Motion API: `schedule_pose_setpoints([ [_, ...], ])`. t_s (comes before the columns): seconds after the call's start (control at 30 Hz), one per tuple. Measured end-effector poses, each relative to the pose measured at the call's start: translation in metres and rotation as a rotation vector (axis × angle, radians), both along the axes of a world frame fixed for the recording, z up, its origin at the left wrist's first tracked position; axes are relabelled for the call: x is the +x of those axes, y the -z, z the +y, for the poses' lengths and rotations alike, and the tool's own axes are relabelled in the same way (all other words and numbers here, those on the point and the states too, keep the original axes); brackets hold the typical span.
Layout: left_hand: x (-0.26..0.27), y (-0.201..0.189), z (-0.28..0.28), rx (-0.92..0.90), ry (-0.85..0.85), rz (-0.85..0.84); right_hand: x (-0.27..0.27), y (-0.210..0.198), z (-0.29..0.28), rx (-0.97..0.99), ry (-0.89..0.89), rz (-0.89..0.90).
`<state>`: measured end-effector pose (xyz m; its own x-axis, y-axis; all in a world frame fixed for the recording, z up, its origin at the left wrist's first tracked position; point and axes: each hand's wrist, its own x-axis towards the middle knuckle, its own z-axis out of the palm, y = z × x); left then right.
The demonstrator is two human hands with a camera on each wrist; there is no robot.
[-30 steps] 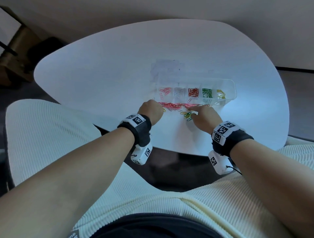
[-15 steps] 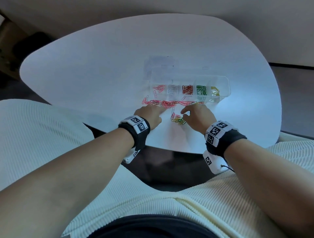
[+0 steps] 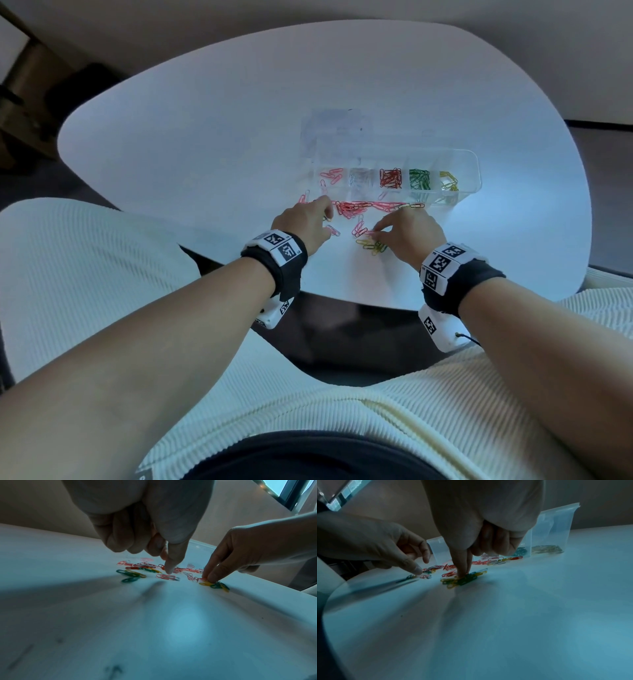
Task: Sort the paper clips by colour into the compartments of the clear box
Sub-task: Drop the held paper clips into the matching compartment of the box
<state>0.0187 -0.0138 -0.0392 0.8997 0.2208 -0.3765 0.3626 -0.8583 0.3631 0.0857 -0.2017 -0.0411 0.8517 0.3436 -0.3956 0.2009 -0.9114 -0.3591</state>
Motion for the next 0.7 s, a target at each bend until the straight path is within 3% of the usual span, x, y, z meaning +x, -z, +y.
schedule_pose_setpoints([
  [0.1, 0.002, 0.002, 0.001, 0.021, 0.009, 0.021, 0.004, -0.002, 0.000, -0.022, 0.036, 0.086],
  [0.4, 0.003, 0.002, -0.003, 0.081, 0.063, 0.005, 0.000, -0.009, -0.003, -0.086, 0.014, 0.098],
  [0.7, -0.001, -0.004, 0.000, -0.010, 0.010, 0.040, 0.009, -0.026, -0.006, 0.279, 0.226, 0.424],
])
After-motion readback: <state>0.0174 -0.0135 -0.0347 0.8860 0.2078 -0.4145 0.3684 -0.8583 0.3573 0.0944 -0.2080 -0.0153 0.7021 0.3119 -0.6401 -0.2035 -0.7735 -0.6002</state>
